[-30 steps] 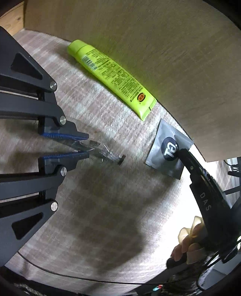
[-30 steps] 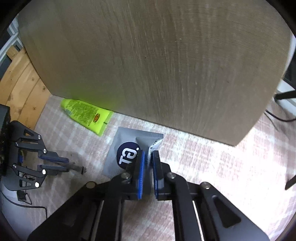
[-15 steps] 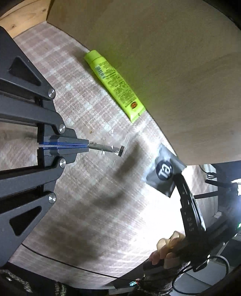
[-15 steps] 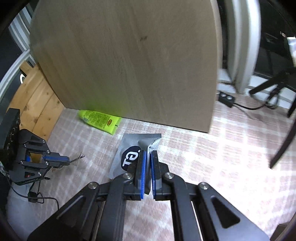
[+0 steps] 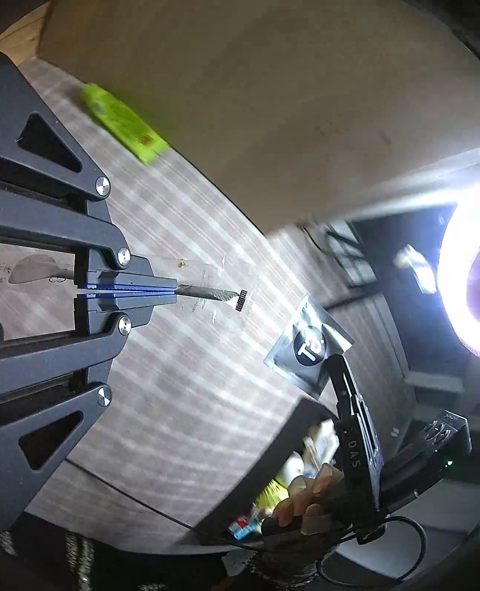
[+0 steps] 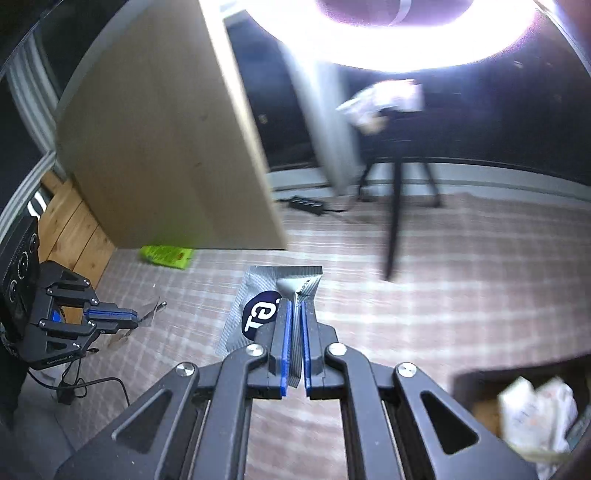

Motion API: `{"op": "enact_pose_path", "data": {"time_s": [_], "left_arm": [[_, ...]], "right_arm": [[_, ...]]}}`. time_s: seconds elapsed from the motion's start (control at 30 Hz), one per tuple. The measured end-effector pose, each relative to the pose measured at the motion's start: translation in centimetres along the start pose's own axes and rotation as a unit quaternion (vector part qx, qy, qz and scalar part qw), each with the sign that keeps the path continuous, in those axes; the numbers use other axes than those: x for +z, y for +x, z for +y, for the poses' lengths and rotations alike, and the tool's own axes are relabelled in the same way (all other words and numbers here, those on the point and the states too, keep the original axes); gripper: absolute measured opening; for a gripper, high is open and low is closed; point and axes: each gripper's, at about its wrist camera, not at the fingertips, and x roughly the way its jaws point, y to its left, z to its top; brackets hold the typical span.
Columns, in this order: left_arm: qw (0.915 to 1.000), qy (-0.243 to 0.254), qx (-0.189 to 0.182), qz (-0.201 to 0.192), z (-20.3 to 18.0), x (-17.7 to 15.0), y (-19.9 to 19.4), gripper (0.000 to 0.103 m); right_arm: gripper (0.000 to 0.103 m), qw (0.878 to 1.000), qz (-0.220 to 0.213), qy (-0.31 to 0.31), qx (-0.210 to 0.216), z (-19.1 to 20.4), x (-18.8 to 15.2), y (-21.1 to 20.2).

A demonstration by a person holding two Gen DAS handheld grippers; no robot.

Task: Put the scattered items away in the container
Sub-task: 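Carry the clear tube and grey sachet to the black bin and open both grippers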

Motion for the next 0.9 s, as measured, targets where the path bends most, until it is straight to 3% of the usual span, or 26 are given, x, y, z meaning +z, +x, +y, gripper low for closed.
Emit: {"op": "enact_pose_path", "data": {"time_s": [0.37,0.67,0.9], "left_arm": [[0.9949,0.050,-0.063,-0.061,-11.9,9.2,3.1,0.000],[0.9846,0.104,-0.123,-0.068,-22.5,15.4,5.0,0.000],[0.9738,0.152,-0.156,-0.064,-29.7,17.8,5.7,0.000]], "right_arm": [[0.005,0.989,-0.053,0.104,-0.087,-12.7,-5.8,-12.8],[0.005,0.968,-0.076,0.173,-0.163,-20.5,-11.8,-21.2],[0.005,0.952,-0.086,0.223,-0.189,-24.0,-16.1,-25.3]]}}
